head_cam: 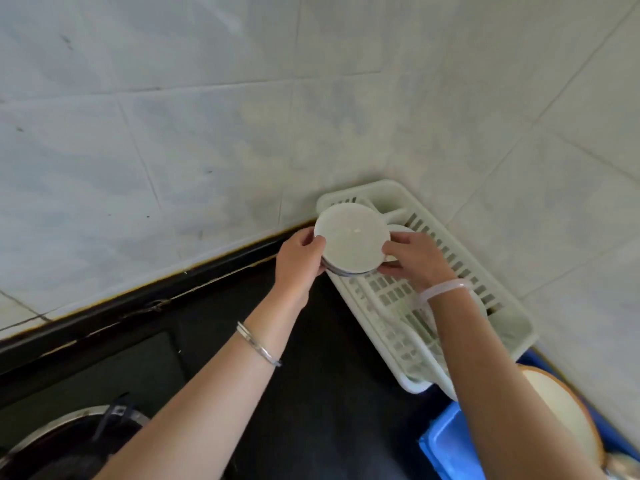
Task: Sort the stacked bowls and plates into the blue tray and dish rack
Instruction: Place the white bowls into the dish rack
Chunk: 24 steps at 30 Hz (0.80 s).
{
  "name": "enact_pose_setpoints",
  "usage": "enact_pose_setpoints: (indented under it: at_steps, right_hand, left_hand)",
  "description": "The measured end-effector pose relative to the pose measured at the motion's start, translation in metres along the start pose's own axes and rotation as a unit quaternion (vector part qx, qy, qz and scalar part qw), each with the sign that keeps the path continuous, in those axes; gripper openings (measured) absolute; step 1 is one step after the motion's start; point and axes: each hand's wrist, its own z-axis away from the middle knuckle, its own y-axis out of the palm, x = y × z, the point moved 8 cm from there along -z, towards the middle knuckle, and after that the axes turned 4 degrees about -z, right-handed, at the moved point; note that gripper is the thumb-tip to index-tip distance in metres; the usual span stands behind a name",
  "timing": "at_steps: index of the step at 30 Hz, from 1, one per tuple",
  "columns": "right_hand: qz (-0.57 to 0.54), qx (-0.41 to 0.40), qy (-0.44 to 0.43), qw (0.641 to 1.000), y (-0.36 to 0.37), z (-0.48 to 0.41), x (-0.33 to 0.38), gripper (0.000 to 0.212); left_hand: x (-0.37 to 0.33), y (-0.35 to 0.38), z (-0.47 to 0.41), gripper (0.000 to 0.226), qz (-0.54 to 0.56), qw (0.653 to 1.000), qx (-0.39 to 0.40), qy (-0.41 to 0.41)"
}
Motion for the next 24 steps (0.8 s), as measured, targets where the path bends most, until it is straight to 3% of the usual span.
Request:
enact_pose_setpoints:
  at_steps: [4,8,12,15,24]
  right_hand:
    - [-0.01,-0.055,0.034,0.998,-0.055,-0.001,-0.017,0.019]
    - [-0.042,-0.095,0.092,0.99,-0.086,-0.006,-0.051,0.013]
    - [-0.07,-0.104,0.124,0.984,-0.095,-0.008,-0.083,0.015]
    - [-0.062,-0.109,0.124,0.984,-0.095,-0.01,-0.102,0.009]
    - [-0.008,-0.108,0.142,0.984,-0.091,-0.013,-0.142,0.007]
  left_hand:
    - [0.004,0.057,-0.002,0.019,-0.033,0.996,0.066,-0.048]
    - [0.019,0.098,-0.016,0.033,-0.109,0.985,0.105,-0.087]
    - [0.031,0.121,-0.035,0.026,-0.209,0.966,0.112,-0.1]
    - [0.04,0.135,-0.046,0.033,-0.286,0.945,0.133,-0.089]
    - [0.064,0.15,-0.058,0.036,-0.389,0.886,0.223,-0.115]
